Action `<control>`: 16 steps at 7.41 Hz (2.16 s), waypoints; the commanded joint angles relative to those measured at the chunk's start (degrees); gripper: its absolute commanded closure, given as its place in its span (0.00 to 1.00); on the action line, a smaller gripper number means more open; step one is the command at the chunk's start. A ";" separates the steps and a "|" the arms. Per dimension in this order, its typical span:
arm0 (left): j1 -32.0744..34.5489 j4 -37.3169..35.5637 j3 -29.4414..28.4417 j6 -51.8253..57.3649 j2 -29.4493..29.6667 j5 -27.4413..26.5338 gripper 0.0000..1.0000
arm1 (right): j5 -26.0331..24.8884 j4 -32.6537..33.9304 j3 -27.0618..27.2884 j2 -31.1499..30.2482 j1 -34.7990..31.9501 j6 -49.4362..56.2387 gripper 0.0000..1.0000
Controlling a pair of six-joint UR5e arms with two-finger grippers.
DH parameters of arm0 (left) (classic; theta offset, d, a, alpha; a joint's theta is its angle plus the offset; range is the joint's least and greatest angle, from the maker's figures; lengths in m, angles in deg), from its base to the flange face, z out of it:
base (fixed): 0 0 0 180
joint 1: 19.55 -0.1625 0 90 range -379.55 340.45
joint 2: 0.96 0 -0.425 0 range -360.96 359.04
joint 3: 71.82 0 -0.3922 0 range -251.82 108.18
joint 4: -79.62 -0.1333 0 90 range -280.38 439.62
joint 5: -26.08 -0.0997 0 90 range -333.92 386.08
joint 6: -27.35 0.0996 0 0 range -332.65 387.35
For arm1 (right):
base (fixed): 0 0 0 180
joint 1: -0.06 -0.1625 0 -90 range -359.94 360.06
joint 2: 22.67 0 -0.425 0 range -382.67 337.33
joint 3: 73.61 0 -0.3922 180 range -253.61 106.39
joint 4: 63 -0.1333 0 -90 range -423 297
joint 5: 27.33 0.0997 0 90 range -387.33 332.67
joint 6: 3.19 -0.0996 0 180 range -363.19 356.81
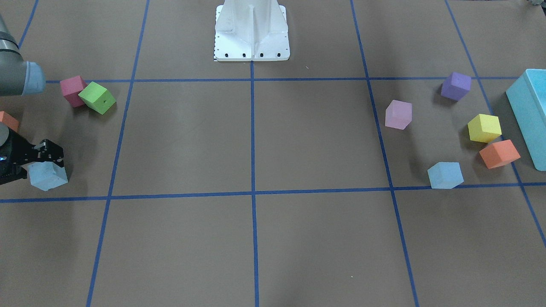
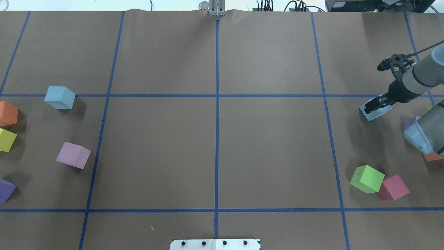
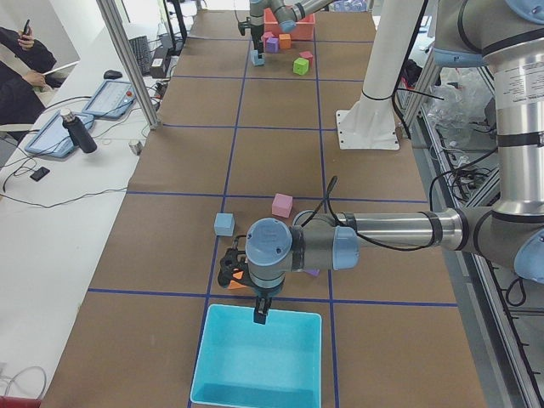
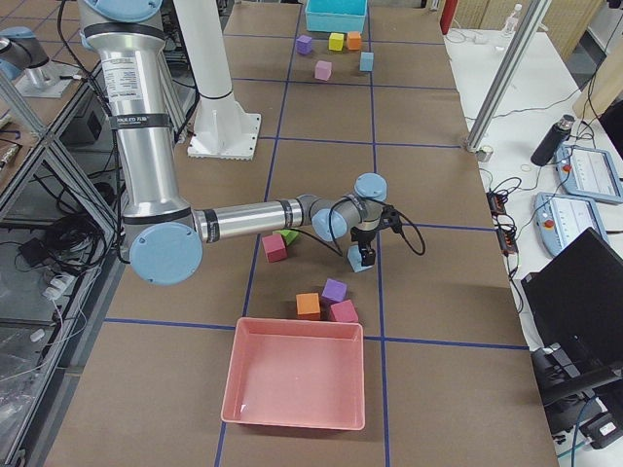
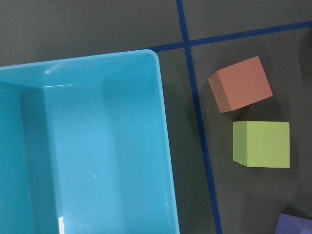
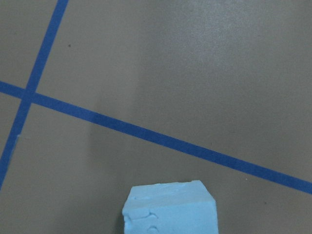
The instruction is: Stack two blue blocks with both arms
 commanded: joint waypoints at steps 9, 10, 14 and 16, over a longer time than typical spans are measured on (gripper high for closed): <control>0.00 -0.09 -0.26 0.18 -0.09 0.00 0.02 | 0.63 2.00 0.21 14.38 7.65 -16.26 1.00; 0.00 -0.09 -0.35 0.18 -0.09 0.00 0.02 | 0.02 2.52 0.13 18.25 10.99 -24.44 1.00; -0.09 -0.09 -0.79 0.26 0.00 0.00 0.02 | -18.05 22.79 -0.58 38.55 27.42 -51.97 1.00; -0.09 -0.09 -0.79 0.26 0.00 0.00 0.02 | -21.08 23.35 -7.13 44.45 30.97 -55.71 1.00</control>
